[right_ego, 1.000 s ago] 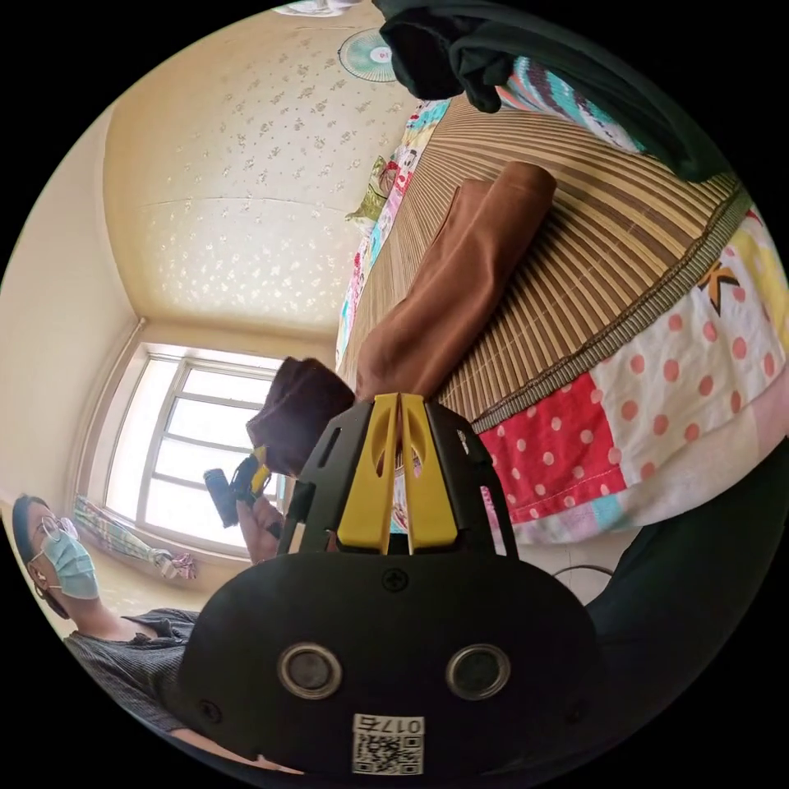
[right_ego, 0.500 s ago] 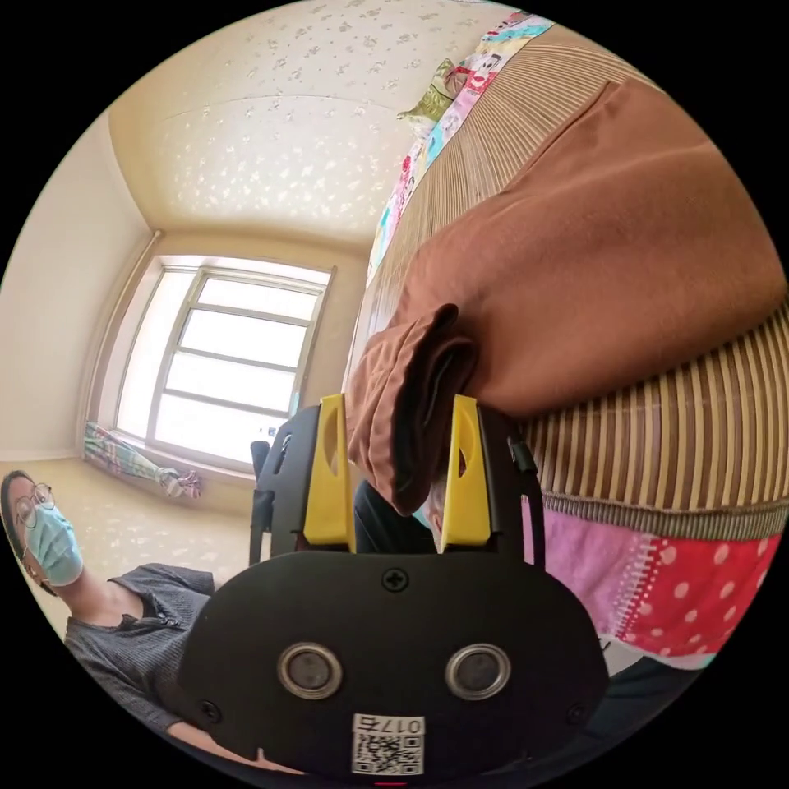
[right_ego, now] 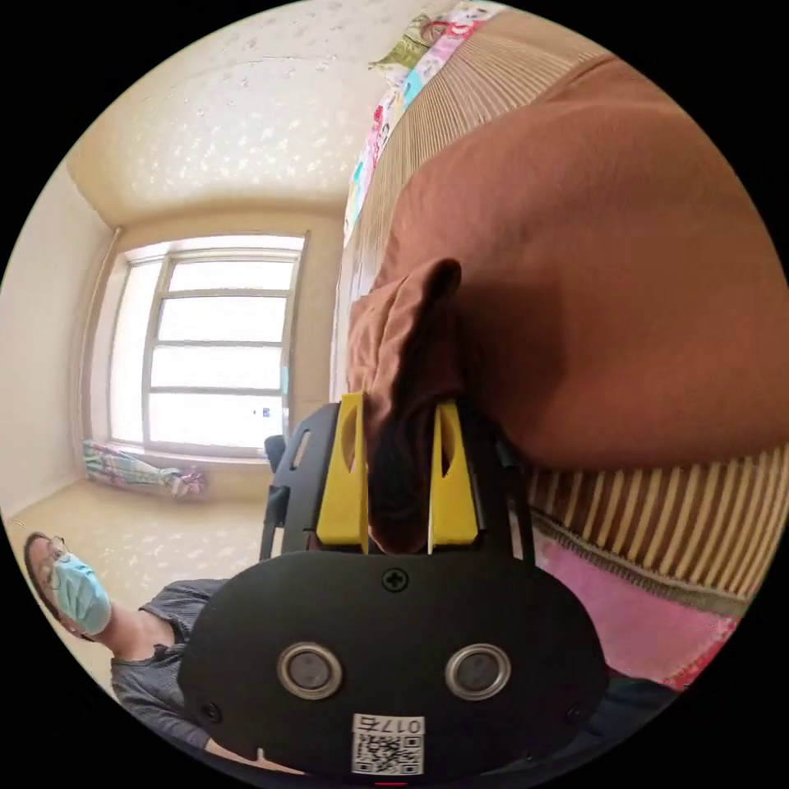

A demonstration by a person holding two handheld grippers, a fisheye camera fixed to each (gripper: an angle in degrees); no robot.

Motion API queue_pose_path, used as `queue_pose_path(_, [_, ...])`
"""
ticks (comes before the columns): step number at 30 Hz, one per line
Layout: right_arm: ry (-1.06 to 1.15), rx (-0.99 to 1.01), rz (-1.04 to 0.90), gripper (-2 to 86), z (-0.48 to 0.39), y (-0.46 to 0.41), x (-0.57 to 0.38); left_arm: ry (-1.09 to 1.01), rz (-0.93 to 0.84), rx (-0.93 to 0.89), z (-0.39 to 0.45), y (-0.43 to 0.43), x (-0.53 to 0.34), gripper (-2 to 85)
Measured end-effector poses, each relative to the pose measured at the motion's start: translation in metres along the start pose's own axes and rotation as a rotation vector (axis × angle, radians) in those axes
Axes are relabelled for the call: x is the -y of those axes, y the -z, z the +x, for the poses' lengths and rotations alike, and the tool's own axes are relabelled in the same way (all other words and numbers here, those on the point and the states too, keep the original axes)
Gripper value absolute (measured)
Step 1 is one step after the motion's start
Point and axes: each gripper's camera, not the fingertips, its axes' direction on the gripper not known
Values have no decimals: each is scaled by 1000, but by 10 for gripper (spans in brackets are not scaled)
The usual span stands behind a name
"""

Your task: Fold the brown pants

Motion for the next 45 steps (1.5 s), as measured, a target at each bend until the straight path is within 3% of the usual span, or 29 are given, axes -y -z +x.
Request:
queue_pose_path(2, [22,90,19,84,-7,-2,9,-12,23,27,5,3,-4,-9])
queue_pose_path(8, [608,-229,-171,84,-195,-52,39,46,93,-103,-11,27,-14,-2])
queue_pose_path(11, [525,-313,-118,98,-197,-43,66,56,148,-191,-21,45,-21,28])
queue_pose_path(15, [210,-622,47,74,-97,3,96,86,133,-157,-32,56,-29,91])
queue_pose_path(23, [78,-750,422,68,-18,139,99,144,163,-139,-80,87,-48,99])
queue_pose_path(27, [-40,-1014,380,93,9,163,164,198,170,-169,-93,86,-47,107])
queue_pose_path(30, [-136,-1079,290,80,56,162,200,198,171,-171,-90,82,-43,111])
queue_pose_path(35, [-23,-1086,364,43,46,155,196,203,111,-172,-88,69,-31,129])
queue_pose_path(40, [226,-1184,582,37,-11,159,172,205,164,-133,-80,73,-19,136])
queue_pose_path(43, [251,-1160,581,41,-3,169,191,132,192,-111,-59,77,-3,136])
queue_pose_path(45, [139,-1211,453,48,40,170,223,129,154,-73,-50,70,10,148])
